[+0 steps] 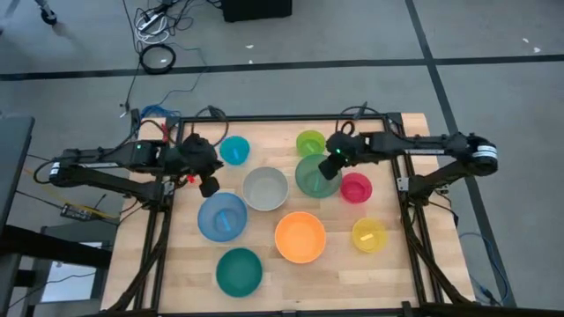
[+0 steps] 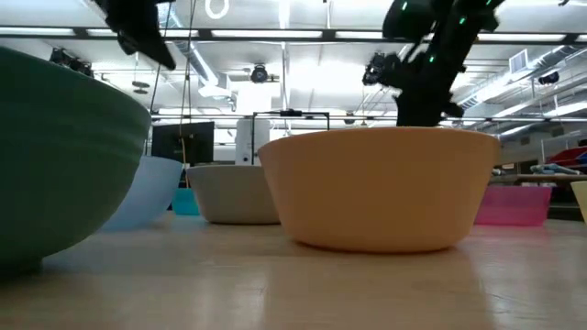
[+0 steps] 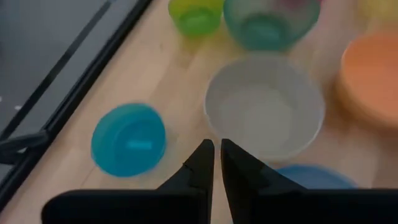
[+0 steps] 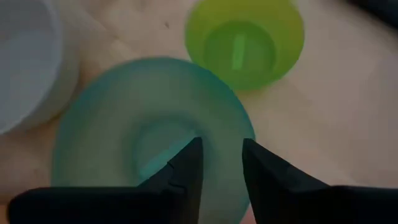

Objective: Nest bowls inside each other
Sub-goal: Stack the green bowl on top of the blue bowl

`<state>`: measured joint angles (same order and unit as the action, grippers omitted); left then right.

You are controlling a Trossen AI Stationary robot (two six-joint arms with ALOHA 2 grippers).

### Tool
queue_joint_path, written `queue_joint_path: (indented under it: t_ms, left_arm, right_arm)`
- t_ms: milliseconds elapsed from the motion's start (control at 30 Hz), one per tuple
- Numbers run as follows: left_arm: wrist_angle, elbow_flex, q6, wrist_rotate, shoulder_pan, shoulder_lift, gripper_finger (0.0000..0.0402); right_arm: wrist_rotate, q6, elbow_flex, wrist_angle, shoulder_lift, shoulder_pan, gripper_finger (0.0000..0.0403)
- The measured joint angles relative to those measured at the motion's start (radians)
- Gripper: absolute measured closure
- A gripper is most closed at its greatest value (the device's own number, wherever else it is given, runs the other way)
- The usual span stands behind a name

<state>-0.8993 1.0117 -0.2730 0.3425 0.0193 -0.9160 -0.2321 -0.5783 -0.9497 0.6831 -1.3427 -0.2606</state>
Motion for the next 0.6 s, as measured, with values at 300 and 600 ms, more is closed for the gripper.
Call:
queue_joint_path:
  t_ms: [300,600]
  left_arm:
    - [0.018,0.0,-0.02,-0.001,0.0,0.033,0.0362]
    - [0.019,0.0,-0.019,-0.001,0.0,0.033,0.0362]
  right_arm:
    - [0.102,0.042,0.0,0.018,-0.063,-0.084,0.0244]
    - [0.077,0.04,0.0,0.081,-0.063,-0.099,0.0237]
